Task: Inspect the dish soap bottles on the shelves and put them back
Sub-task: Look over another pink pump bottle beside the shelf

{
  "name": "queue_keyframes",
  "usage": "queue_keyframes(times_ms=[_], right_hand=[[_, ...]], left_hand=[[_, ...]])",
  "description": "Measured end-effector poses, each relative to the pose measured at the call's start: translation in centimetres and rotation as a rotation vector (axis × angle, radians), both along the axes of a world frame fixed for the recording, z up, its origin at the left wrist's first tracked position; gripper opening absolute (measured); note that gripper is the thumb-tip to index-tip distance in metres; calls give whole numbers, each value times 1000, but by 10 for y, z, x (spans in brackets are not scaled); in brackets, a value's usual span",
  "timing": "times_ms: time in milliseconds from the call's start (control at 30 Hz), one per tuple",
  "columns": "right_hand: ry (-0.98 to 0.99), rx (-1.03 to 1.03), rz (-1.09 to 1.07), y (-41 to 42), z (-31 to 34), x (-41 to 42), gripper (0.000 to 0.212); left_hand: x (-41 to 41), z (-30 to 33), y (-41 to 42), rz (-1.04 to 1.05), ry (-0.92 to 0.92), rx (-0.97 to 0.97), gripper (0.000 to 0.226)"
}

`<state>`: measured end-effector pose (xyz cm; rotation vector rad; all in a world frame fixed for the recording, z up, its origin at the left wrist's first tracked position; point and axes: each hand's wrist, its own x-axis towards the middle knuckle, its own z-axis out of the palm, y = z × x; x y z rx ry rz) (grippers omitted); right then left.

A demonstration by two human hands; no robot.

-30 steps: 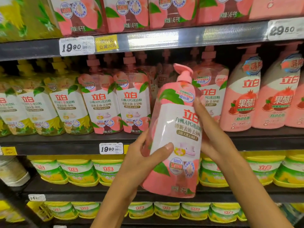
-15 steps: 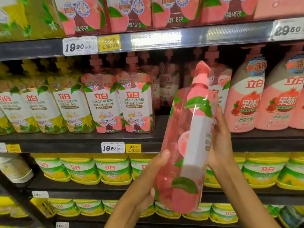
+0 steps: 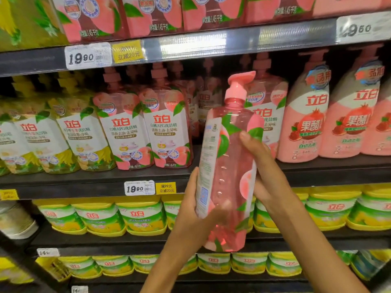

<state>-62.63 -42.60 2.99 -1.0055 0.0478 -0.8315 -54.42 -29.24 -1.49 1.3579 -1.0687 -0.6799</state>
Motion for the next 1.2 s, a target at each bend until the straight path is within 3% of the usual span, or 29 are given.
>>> queue_keyframes(times_ms=[167,267,333,433,533,567,633,667,767,933,1033,1200], right_hand=[[-100,-12,53,-7,-10,-3,75],[-49,-161,3,-3,-9,-3,70],[-50,-275,32,0,-8,-5,62],[87,-392,-75,4,0,0,84],[138,-362,-112,-7,8,5,48],[156,-351,-144,-12,10,6,48],[167,-366,-140,-17,10,6,72],[177,-332,-76,-16,9,7,80],[212,-265,61,-14,-1,11,72],[223,-214,-90,-12,1,12,97],[254,-209,-196,-13,5,15,71],[305,-169,-292,-12,4,24,64]], left_hand=[[5,0,-4,15,-110,-27,119],[2,-4,-11,-32,-81,-83,118],[4,-7,-15,-23,-60,-123,111],[10,-6,-16,-37,21,-138,95],[19,-7,-16,-81,131,-116,83],[22,-7,-16,-112,151,-121,70],[29,-9,-15,-200,192,-119,54],[31,-11,-15,-236,205,-109,58],[32,-20,-18,-236,225,-53,81],[51,-16,-16,-89,151,-56,101],[47,-9,-17,-45,119,-88,69],[31,-4,-38,-14,162,-56,74]])
